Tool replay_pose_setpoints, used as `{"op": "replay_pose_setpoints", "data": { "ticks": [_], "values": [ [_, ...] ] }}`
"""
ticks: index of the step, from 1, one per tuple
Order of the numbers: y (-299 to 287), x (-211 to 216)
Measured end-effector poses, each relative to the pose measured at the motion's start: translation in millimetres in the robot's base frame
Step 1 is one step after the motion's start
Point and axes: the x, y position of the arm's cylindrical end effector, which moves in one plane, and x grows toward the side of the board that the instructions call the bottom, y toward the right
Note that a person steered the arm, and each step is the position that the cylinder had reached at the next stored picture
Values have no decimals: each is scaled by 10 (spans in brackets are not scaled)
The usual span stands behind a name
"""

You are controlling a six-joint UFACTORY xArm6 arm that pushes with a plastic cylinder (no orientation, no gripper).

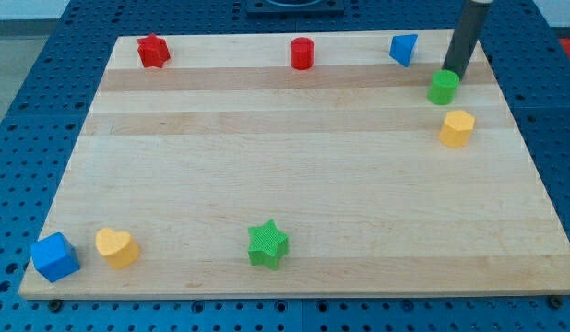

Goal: Push the green circle to the bottom right of the board

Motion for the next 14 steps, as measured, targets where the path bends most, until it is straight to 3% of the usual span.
{"op": "replay_pose_setpoints", "data": {
  "ticks": [4,7,12,14],
  "values": [
    [161,305],
    [-681,627],
    [-1814,674],
    [-1960,1015]
  ]
}}
